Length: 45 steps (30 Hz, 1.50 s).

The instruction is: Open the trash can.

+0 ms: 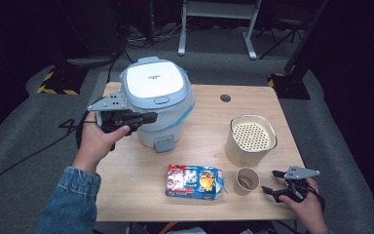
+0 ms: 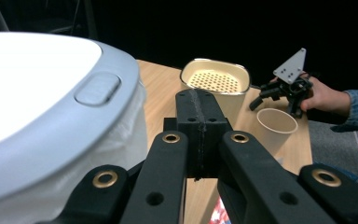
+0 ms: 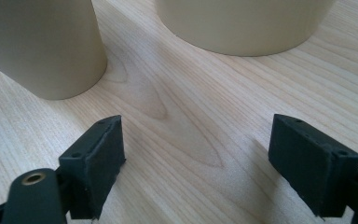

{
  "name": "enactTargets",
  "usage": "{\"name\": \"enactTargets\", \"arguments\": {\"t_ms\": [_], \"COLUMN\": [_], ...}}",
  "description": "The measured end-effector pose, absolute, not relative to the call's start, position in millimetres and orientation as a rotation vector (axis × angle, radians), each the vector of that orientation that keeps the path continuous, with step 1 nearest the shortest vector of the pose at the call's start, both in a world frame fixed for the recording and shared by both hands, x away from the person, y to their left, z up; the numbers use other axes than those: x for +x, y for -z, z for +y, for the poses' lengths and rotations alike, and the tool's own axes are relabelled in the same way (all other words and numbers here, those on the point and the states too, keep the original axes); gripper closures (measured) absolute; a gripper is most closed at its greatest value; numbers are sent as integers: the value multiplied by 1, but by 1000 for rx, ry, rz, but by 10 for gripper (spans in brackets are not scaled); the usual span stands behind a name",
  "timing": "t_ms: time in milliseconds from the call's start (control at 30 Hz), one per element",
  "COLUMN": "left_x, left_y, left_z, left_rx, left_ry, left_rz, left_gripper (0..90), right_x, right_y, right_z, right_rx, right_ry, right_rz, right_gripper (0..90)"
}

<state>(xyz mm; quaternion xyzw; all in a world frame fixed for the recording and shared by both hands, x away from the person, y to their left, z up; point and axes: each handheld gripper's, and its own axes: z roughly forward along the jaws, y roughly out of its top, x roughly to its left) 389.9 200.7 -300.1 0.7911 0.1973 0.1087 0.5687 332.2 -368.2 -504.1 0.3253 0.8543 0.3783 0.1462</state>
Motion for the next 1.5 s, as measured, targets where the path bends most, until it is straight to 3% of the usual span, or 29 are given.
{"name": "enactTargets", "arguments": {"t_ms": [633,1500], "left_x": [435,438], "left_y": [293,286], "left_z": [198,177], "left_rx": [1888,1973], "left_ry": [-323,-381], "left_rz": [583,621], "left_gripper": [900,900], "right_x": [332,332], "right_y": [504,504], "right_z": [-368,-368], "right_rx": [932,930], "right_ry": [-1089,-1090], "right_rz": [2460,2462], "right_gripper": [193,196]}}
